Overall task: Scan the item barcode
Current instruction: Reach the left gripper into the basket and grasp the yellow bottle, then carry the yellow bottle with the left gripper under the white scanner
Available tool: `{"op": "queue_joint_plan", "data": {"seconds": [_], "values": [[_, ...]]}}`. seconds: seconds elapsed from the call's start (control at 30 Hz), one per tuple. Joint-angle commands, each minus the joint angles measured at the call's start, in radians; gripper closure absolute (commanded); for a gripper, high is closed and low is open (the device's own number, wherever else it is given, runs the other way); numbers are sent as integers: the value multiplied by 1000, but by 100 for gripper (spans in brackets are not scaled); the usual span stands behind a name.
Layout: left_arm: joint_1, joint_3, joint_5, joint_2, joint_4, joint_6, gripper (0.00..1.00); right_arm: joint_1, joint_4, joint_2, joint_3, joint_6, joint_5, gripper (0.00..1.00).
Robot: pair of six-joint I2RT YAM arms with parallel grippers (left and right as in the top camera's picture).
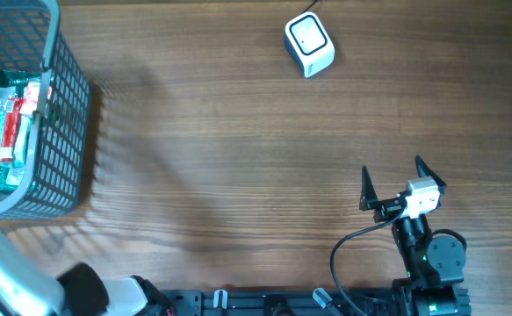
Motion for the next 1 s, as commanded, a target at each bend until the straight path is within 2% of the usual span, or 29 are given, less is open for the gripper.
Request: {"op": "queue_joint_plan", "data": {"seconds": [0.0,0.13,0.3,0.4,0.57,0.63,0.8,0.97], "values": [[-143,8,65,-38,5,-56,79,-6,3,-7,-1,-14,-2,0],[-360,7,43,-41,-52,-79,80,-6,3,-7,-1,-14,-2,0],[-646,7,-109,16,-132,-175,81,-6,3,-7,-1,-14,-2,0],[-830,6,-183,89,-169,-246,81,-6,3,-7,-1,-13,-2,0],[-1021,5,-201,226,-190,-264,79,-6,3,-7,-1,-14,-2,0],[-1113,4,-202,334,-183,-296,78,-6,3,-7,-1,-14,-2,0],[-1202,4,-207,477,-175,-327,78,-6,3,-7,-1,-14,-1,0],[-1243,4,-286,576,-153,-380,80,-6,3,-7,-1,-14,-2,0]]}}
